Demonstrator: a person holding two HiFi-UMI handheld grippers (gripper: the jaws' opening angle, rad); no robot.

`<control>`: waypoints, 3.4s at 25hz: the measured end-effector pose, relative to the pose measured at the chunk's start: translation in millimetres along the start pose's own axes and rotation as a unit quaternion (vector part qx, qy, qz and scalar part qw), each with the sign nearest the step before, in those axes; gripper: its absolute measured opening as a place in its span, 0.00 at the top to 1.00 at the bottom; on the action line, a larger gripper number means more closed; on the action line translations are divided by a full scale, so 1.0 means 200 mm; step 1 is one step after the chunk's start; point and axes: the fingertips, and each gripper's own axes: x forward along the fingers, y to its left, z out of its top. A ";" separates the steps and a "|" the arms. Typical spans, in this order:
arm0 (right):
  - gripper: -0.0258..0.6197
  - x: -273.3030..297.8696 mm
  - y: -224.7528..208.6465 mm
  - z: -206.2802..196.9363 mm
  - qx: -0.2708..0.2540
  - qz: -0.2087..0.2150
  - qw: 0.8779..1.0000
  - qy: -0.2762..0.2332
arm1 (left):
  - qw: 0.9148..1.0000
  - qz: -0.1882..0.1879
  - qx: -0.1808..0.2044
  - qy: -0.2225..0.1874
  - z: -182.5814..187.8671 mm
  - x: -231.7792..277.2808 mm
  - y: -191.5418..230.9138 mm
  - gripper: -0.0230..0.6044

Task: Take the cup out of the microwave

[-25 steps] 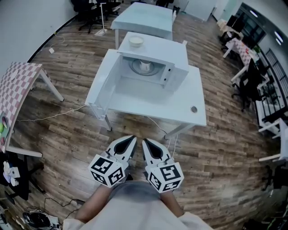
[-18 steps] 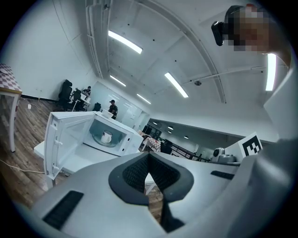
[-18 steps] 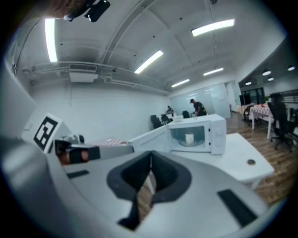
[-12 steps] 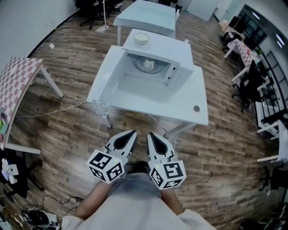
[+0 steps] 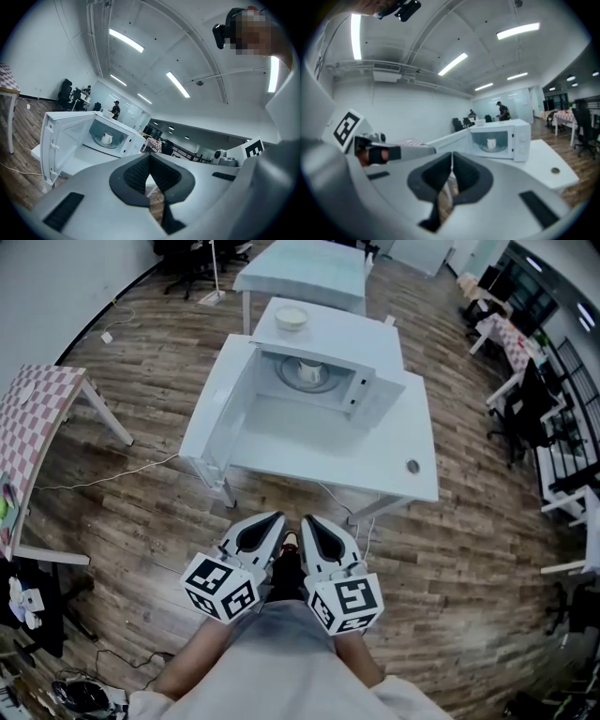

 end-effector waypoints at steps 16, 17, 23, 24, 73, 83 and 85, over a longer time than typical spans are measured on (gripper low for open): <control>0.92 0.29 -0.08 0.00 -0.005 0.035 0.999 0.033 | 1.000 0.012 -0.006 0.021 0.06 0.22 0.21 0.95; 0.92 0.31 -0.09 -0.01 -0.004 0.039 0.999 0.037 | 1.000 0.014 -0.009 0.023 0.06 0.23 0.22 0.95; 0.92 0.45 -0.20 0.01 0.003 0.046 0.998 0.047 | 0.999 0.020 -0.018 0.026 0.09 0.37 0.32 0.95; 0.92 0.48 -0.22 0.02 0.001 0.047 0.998 0.048 | 0.999 0.020 -0.018 0.026 0.10 0.40 0.33 0.95; 0.77 1.36 -0.99 0.14 -0.021 0.050 0.999 0.004 | 0.996 0.084 0.024 -0.004 0.24 1.15 0.77 0.95; 0.71 1.54 -1.13 0.06 -0.018 0.018 0.999 0.022 | 0.996 0.091 0.009 0.011 0.24 1.18 0.90 0.95; 0.67 1.57 -1.16 0.04 -0.025 0.008 0.999 0.021 | 0.996 0.089 0.006 0.016 0.24 1.19 0.91 0.95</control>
